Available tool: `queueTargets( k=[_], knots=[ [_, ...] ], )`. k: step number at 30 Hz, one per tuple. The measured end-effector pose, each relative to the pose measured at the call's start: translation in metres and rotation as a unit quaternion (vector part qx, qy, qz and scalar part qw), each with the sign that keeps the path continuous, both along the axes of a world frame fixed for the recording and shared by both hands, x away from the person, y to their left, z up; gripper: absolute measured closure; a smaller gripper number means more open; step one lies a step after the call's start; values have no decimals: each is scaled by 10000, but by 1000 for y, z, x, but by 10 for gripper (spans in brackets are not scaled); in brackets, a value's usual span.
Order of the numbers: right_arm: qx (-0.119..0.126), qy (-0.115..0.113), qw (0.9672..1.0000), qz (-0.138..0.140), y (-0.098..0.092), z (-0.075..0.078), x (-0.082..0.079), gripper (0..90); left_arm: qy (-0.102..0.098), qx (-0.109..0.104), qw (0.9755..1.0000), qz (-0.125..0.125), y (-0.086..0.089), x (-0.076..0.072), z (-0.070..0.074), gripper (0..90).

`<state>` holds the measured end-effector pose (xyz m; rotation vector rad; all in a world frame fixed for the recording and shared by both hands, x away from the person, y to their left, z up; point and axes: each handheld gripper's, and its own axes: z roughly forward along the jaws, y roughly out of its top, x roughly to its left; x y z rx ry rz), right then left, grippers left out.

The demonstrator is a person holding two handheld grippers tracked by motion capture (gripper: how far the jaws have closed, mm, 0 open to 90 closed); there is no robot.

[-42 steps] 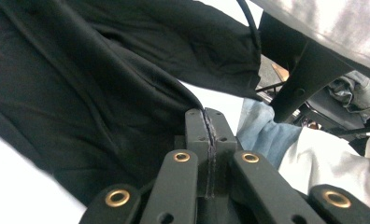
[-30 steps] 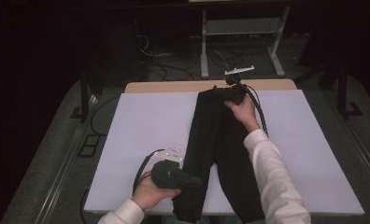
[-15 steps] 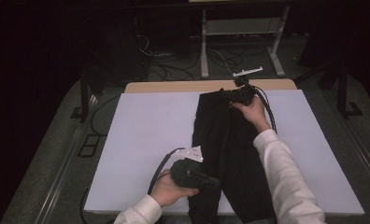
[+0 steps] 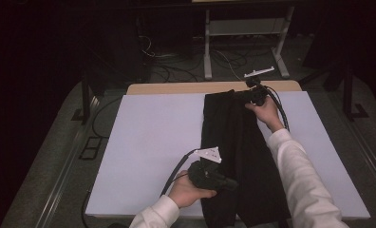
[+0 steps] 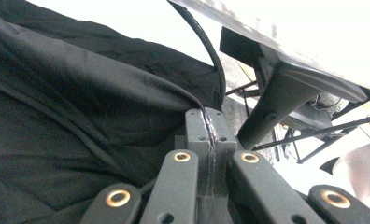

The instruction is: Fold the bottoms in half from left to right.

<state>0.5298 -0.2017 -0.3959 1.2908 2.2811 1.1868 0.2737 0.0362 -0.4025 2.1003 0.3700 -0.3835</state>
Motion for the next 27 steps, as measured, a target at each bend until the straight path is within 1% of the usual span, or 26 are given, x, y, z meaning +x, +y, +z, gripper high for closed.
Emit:
queueTargets(
  k=[4,8,11,15,21,24,26,27],
  knots=[
    [-119,-10,9999,31,-4,0,0,864,24,-19,10000,-31,-8,-1,-2,887],
    [-186,8,9998,68,-6,-1,-1,865,40,-14,10000,-56,-19,-2,-3,887],
    [-294,35,9995,125,-5,-3,-1,865,44,-10,10000,-76,-27,-1,-4,887],
    [-437,6,9989,185,-3,-5,0,864,65,14,10000,-73,-35,0,-6,887],
    [-424,18,9990,157,-9,-7,5,864,117,14,9999,-51,-47,4,-9,887],
    [-495,61,9986,150,-11,-8,7,864,135,26,9999,-38,-54,4,-10,887],
    [-577,80,9982,160,-12,-8,8,864,135,20,9999,-49,-56,4,-10,887],
    [-626,86,9979,155,-12,-8,8,864,136,1,9999,-49,-60,4,-10,887]
  ],
)
